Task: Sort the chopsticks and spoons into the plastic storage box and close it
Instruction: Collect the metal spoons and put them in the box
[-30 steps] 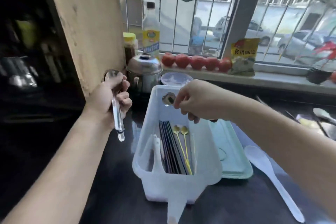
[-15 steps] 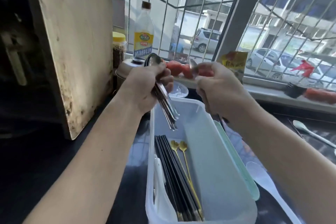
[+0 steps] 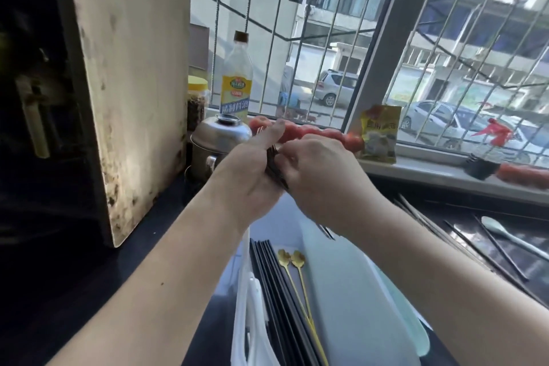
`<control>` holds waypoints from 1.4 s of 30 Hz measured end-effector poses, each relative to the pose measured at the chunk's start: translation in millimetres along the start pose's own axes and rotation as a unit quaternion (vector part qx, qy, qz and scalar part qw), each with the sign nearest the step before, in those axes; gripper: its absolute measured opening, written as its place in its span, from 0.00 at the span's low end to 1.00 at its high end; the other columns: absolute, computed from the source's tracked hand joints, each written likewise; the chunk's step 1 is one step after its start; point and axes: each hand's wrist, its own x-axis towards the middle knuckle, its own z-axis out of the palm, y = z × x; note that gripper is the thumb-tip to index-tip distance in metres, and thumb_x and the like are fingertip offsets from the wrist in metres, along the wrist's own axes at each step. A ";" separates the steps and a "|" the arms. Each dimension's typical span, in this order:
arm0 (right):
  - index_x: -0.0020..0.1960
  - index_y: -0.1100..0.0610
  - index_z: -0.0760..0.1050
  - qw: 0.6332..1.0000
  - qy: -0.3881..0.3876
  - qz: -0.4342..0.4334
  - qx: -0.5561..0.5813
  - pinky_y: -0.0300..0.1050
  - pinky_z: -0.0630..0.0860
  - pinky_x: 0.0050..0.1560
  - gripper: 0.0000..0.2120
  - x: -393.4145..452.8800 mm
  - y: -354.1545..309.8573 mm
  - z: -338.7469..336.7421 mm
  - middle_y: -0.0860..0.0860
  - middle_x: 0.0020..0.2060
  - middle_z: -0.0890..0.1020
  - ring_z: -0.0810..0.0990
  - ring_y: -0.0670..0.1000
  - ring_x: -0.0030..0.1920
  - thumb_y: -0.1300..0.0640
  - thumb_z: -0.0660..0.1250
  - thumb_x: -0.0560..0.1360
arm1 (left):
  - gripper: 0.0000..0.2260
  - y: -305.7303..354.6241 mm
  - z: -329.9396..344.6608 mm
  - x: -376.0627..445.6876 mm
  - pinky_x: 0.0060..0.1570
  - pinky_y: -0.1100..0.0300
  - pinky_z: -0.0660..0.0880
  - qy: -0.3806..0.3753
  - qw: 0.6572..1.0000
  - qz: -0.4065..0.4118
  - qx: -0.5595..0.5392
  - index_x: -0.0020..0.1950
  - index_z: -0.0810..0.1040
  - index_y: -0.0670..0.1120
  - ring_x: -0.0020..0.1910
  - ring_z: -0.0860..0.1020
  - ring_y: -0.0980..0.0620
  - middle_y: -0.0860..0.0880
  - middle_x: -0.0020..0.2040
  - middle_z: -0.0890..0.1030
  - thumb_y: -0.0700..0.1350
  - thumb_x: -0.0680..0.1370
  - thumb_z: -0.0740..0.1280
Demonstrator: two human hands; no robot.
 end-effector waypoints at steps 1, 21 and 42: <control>0.44 0.51 0.78 0.999 -0.030 -0.021 -0.034 0.47 0.68 0.45 0.15 -2.5 -0.9 0.6 0.47 0.43 0.74 0.74 0.50 0.44 0.47 0.58 0.83 | 0.12 0.2 0.5 0.1 0.57 0.51 0.82 0.017 1.000 -0.005 0.008 0.56 0.82 0.36 0.50 0.86 0.44 0.39 0.52 0.85 0.44 0.83 0.66; 0.45 0.63 0.80 0.900 -0.115 0.084 0.412 0.53 0.82 0.39 0.24 3.1 7.7 -8.9 0.52 0.32 0.81 0.81 0.51 0.33 0.46 0.55 0.85 | 0.19 7.7 11.4 -18.4 0.47 0.46 0.77 -0.019 0.991 0.065 0.112 0.52 0.82 0.40 0.44 0.82 0.40 0.41 0.54 0.84 0.56 0.83 0.64; 0.48 0.62 0.82 0.878 -0.033 0.176 0.445 0.50 0.84 0.49 0.16 46.4 43.3 -48.3 0.55 0.36 0.86 0.85 0.50 0.35 0.48 0.73 0.76 | 0.09 27.2 17.7 -7.4 0.34 0.55 0.79 -0.154 0.950 -0.016 0.271 0.55 0.80 0.41 0.38 0.84 0.46 0.42 0.46 0.85 0.45 0.79 0.67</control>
